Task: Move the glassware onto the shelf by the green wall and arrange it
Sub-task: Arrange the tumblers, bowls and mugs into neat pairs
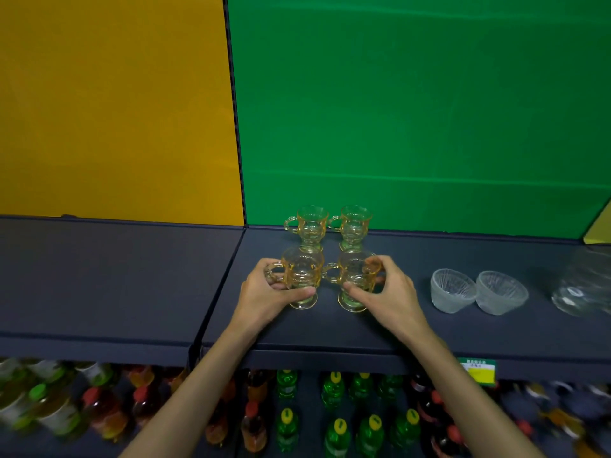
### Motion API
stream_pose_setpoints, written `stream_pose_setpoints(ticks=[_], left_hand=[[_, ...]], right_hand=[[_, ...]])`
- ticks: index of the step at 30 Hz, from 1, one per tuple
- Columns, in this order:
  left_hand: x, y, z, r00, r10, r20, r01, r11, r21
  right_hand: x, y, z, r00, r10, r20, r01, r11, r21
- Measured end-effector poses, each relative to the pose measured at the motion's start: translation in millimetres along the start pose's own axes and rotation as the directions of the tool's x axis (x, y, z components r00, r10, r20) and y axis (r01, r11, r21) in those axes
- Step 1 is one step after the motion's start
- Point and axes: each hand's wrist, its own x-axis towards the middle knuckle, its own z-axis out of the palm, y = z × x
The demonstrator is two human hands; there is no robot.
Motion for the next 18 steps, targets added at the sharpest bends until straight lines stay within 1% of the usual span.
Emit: stream_pose_setpoints(ticks=[8, 11, 13, 15, 18], left_hand=[[-4.0, 1.5, 2.1, 1.0, 0.0, 0.017, 0.0, 1.0, 0.005], [-2.0, -1.9, -2.3, 0.997, -0.027, 0.076, 0.031, 0.998, -0.052], [2.4, -6.1, -9.0, 0.99, -0.036, 0.139, 0.046, 0.996, -0.071], [6.0, -7.4, -19.2, 0.977, -0.019, 0.213, 0.02, 1.0, 0.0], [13.2, -4.2, -40.0, 0.94, 0.024, 0.341, -0.082, 0.984, 0.158]], right_hand=[[-3.8, -0.7, -4.0, 1.0, 0.008, 0.015, -0.008, 1.0, 0.016], [-2.6, -0.2, -5.6, 0.999, 0.022, 0.044, -0.024, 0.999, 0.032], [-0.9, 0.8, -8.8, 0.995, 0.047, 0.084, -0.054, 0.995, 0.084], [1.7, 1.2, -13.3, 0.993, 0.053, 0.108, -0.067, 0.989, 0.131], [6.0, -1.6, -21.4, 0.993, 0.028, 0.117, -0.047, 0.986, 0.16]])
